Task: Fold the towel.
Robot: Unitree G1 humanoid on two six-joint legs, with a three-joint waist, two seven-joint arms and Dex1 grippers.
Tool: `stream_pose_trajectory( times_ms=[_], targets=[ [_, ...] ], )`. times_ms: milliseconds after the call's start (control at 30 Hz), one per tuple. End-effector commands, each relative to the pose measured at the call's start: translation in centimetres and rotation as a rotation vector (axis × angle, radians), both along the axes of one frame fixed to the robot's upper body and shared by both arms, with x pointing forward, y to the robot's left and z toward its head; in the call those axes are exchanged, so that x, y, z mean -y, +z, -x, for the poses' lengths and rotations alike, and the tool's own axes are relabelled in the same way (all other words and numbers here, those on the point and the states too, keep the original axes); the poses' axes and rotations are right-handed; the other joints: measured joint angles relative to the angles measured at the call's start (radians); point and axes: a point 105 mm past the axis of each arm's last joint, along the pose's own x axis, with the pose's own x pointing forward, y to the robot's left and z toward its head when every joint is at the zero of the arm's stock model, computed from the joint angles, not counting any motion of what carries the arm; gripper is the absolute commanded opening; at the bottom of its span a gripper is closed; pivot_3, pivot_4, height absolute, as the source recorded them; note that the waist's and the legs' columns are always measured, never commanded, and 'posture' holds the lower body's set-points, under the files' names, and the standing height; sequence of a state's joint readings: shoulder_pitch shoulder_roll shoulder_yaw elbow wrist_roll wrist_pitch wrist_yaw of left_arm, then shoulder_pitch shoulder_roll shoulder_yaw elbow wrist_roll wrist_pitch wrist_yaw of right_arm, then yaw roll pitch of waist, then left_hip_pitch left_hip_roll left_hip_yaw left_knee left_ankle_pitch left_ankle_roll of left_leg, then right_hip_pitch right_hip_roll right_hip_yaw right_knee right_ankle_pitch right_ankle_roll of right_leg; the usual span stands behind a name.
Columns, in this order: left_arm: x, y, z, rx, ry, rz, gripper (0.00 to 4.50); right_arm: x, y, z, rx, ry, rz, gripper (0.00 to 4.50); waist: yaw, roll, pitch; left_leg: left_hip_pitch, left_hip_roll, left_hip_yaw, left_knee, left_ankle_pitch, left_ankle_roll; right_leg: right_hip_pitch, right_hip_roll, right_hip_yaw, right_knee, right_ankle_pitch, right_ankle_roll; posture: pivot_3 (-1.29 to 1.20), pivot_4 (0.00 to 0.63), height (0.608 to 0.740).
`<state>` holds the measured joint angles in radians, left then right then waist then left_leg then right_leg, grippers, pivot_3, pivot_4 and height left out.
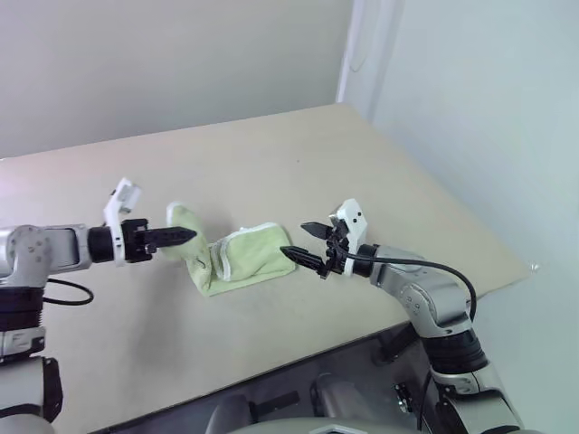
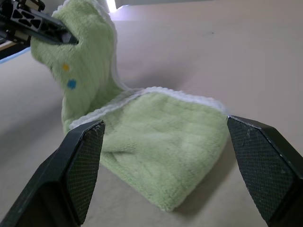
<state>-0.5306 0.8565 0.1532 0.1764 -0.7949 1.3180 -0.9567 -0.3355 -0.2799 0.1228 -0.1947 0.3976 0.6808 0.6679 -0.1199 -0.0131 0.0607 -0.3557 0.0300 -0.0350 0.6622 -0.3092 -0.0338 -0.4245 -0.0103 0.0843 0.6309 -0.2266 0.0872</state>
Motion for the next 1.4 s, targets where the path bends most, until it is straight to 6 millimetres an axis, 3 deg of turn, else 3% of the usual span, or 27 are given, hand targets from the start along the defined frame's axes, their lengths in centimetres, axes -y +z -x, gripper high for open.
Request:
stream_pose_trajectory(
  times_ms=[33, 200, 400, 1067, 1100, 1400],
  targets=[
    [2.3, -0.5, -0.5, -0.012, -0.092, 0.001, 0.04, 0.7, 1.5, -0.1, 0.055, -0.042, -0.020, 4.30, 0.001, 0.000, 0.000, 0.000, 0.000, 0.000, 0.000, 0.000, 0.000, 0.000, 0.000, 0.000, 0.000, 0.000, 0.000, 0.00, 0.000, 0.740],
    [6.1, -1.7, -1.7, -0.018, -0.205, -0.004, 0.04, 1.9, 1.6, -0.1, 0.059, -0.122, -0.025, 4.30, 0.005, 0.000, 0.000, 0.000, 0.000, 0.000, 0.001, 0.000, 0.000, 0.000, 0.001, 0.000, 0.001, -0.001, -0.002, 0.00, 0.000, 0.740],
    [8.4, -2.5, -3.6, 0.036, -0.249, -0.059, 0.04, 3.1, 1.2, 0.4, 0.045, -0.189, -0.018, 4.30, 0.019, 0.000, 0.000, 0.000, 0.000, 0.000, 0.001, 0.000, 0.000, 0.000, 0.001, 0.001, 0.000, -0.001, -0.002, 0.00, 0.000, 0.740],
    [11.3, -4.8, -5.6, 0.097, -0.170, -0.020, 0.04, 3.2, 0.4, 0.1, 0.023, -0.218, 0.008, 4.30, 0.025, 0.000, 0.000, 0.000, 0.000, 0.000, 0.001, 0.000, 0.000, 0.001, 0.001, 0.001, 0.000, -0.001, -0.002, 0.00, 0.000, 0.740],
    [11.4, -4.6, -5.7, 0.115, -0.175, -0.004, 0.53, 3.2, 0.3, 0.1, 0.021, -0.220, 0.009, 4.30, 0.025, 0.000, 0.000, 0.000, 0.000, 0.000, 0.001, 0.000, 0.000, 0.001, 0.001, 0.001, 0.000, -0.001, -0.002, 0.00, 0.000, 0.740],
    [12.1, -2.9, -4.2, 0.168, -0.286, 0.080, 3.55, 3.2, -0.3, 0.0, 0.010, -0.228, 0.030, 4.30, 0.024, 0.000, 0.000, 0.000, 0.000, 0.000, 0.001, 0.000, 0.000, 0.001, 0.001, 0.001, 0.000, -0.001, -0.002, 0.00, 0.000, 0.740]
  ],
)
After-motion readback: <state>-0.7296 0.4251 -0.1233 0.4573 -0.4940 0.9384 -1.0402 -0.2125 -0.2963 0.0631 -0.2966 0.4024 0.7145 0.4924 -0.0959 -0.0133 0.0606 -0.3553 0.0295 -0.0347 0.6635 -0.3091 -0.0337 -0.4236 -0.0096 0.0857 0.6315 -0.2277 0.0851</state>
